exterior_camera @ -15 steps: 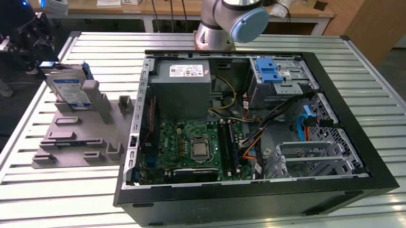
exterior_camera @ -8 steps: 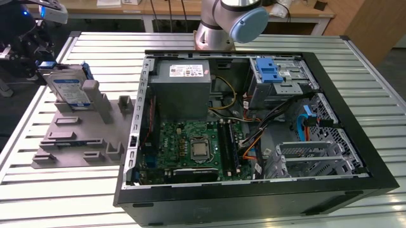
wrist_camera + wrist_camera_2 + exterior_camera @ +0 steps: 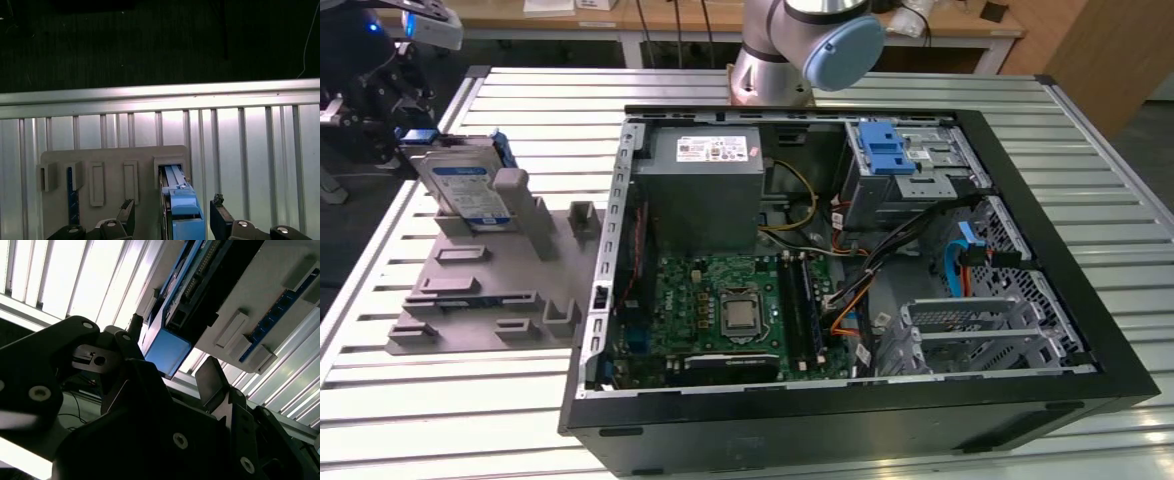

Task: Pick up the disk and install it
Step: 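Pick up the disk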

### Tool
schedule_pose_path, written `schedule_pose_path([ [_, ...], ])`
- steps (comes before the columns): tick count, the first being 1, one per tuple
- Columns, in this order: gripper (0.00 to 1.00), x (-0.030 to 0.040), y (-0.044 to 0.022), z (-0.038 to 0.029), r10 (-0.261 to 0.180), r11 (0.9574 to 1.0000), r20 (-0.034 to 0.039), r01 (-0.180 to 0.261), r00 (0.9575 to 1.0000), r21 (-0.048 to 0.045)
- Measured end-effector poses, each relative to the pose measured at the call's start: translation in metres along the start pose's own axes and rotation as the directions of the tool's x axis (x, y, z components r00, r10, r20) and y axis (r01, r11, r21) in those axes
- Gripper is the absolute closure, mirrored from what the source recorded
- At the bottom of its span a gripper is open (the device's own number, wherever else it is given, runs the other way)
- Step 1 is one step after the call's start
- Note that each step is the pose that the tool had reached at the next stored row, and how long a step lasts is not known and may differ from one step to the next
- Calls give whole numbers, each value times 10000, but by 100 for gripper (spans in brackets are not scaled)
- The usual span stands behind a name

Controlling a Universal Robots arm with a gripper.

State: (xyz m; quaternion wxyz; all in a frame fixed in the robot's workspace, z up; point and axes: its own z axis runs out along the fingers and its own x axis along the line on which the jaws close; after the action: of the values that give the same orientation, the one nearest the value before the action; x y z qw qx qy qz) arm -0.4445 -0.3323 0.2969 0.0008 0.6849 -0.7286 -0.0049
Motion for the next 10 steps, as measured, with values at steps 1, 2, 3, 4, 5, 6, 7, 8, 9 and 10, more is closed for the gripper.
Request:
schedule_pose_path([
  [1, 31, 0, 0, 0, -1, 10000, 0, 1, 10000, 0],
  [2, 32, 0, 0, 0, 0, 10000, 0, 0, 10000, 0],
  [3, 32, -1, -1, 0, 0, 10000, 0, 0, 10000, 0],
  [4, 32, -1, -4, 0, 1, 10000, 0, -1, 10000, 0],
  [5, 39, -1, -7, 0, 2, 10000, 0, -2, 10000, 0],
  [6, 39, -1, -11, 0, 0, 10000, 0, 0, 10000, 0],
  [7, 39, -2, -16, 0, 1, 10000, 0, -1, 10000, 1],
  [8, 39, -3, -23, 0, 0, 10000, 0, 0, 10000, 0],
  [9, 39, -4, -28, 0, -1, 10000, 0, 1, 10000, 1],
  [10, 39, -7, -32, 0, -2, 10000, 0, 2, 10000, 0],
])
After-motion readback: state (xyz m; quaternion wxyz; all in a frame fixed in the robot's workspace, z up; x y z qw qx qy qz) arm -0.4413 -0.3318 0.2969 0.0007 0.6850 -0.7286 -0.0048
